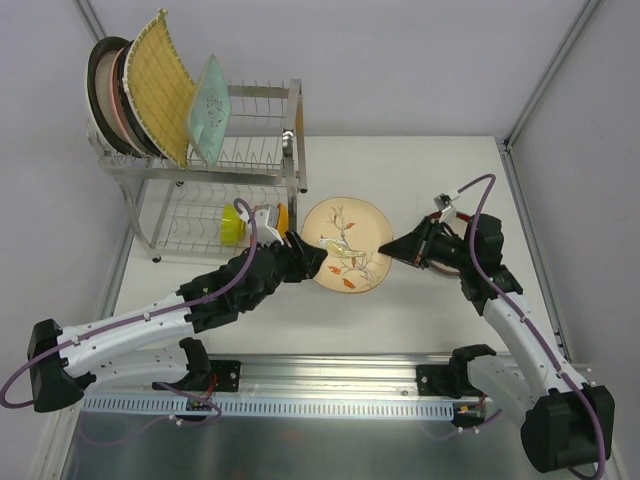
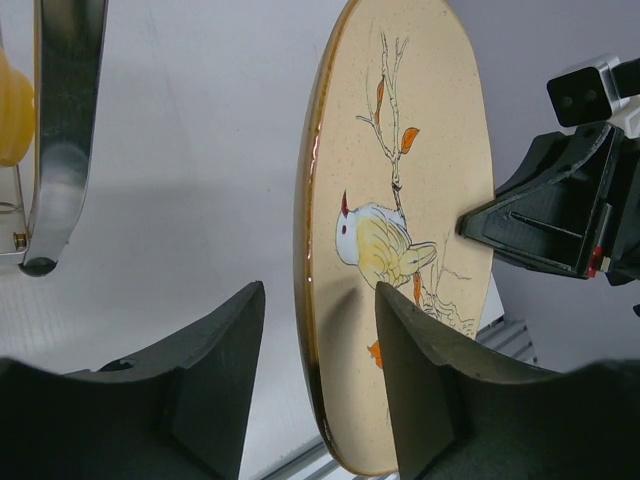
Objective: Load the plates into the dish rack
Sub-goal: Pass the plate from the right arm to the left
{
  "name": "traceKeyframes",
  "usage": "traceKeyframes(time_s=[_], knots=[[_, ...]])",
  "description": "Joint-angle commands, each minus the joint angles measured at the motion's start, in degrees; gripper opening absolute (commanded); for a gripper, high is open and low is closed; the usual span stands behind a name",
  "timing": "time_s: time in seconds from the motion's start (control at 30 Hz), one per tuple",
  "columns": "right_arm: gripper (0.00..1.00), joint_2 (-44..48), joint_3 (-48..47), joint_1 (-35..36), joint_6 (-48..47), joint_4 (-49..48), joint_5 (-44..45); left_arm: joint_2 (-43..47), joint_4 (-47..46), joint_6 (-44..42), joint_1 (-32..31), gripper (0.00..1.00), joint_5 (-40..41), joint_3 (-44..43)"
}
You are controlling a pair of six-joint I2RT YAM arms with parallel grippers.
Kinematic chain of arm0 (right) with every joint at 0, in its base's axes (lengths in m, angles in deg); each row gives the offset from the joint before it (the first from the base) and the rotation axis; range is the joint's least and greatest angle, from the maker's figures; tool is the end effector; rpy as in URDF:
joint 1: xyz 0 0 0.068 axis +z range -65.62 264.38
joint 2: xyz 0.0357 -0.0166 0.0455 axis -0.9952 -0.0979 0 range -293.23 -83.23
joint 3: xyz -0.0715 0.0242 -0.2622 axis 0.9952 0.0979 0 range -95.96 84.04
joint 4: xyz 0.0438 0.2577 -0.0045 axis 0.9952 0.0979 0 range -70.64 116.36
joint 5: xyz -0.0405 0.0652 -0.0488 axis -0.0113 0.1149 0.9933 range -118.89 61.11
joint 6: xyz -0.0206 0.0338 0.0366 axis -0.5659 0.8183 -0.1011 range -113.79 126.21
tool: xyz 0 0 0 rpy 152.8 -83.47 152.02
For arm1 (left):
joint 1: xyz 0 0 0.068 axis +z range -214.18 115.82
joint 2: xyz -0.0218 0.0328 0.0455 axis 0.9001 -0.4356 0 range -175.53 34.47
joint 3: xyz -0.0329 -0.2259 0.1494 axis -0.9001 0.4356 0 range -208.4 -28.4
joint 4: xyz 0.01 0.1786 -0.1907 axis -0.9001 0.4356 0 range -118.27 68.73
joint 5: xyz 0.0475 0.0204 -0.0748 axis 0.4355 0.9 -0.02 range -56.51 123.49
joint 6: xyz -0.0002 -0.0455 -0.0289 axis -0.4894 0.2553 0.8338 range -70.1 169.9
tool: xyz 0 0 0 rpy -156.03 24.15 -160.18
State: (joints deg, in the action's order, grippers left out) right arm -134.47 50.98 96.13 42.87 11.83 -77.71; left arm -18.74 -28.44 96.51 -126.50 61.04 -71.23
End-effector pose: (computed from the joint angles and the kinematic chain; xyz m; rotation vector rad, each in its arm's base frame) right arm 0.1922 0.0674 0.2819 -0.2693 1.8754 1.3370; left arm 0.1157 -0.1850 0.3211 -0.1189 1.8271 -0.9647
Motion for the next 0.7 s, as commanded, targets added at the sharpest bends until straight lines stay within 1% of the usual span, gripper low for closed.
traceKeyframes(time_s=[0.0,0.07,0.1,0.3,0.33,0.37,0.43,0.47,0.5,0.53,0.57,0.67], knots=[[0.01,2.73,-1.4,0.99,3.15,-9.08,-2.86,0.13,-3.61,1.2,-0.87,0.47,0.66,1.08],[0.01,2.99,-1.22,1.43,2.89,-8.99,-2.6,0.21,-3.88,1.29,-0.96,0.42,0.75,1.17],[0.01,3.08,-1.13,1.52,2.8,-8.99,-2.51,0.21,-4.23,1.29,-0.96,0.36,0.66,1.17],[0.01,4.04,-0.52,1.79,1.57,-7.33,-1.81,0.83,-4.85,1.29,-1.39,0.17,0.84,1.61],[0.02,4.13,-0.52,1.79,0.52,-6.63,-1.55,1.26,-5.02,1.38,-1.4,0.1,0.93,1.61],[0.03,4.31,-0.6,1.79,-0.27,-4.88,-1.28,1.53,-5.02,1.38,-1.48,0.07,1.1,1.78],[0.12,4.92,-0.52,1.79,-1.85,-2.76,-0.23,1.97,-5.11,1.38,-1.48,0.01,1.45,2.05],[0.15,5.1,-0.6,1.87,-3.77,-0.58,0.12,2.67,-5.2,1.47,-1.57,0.0,1.54,2.4],[0.22,5.28,-0.52,1.87,-4.58,0.4,0.47,2.93,-5.11,1.47,-1.57,0.0,1.63,2.49],[0.26,5.54,-0.34,1.79,-5.45,1.19,1.0,3.55,-5.2,1.38,-1.57,0.0,1.8,2.57],[0.34,5.63,-0.08,1.79,-6.68,2.33,1.0,3.81,-5.28,1.29,-1.57,0.0,1.98,2.75],[0.44,5.54,0.36,1.79,-8.79,4.44,1.35,4.69,-5.46,0.5,-1.57,0.0,2.16,2.75]])
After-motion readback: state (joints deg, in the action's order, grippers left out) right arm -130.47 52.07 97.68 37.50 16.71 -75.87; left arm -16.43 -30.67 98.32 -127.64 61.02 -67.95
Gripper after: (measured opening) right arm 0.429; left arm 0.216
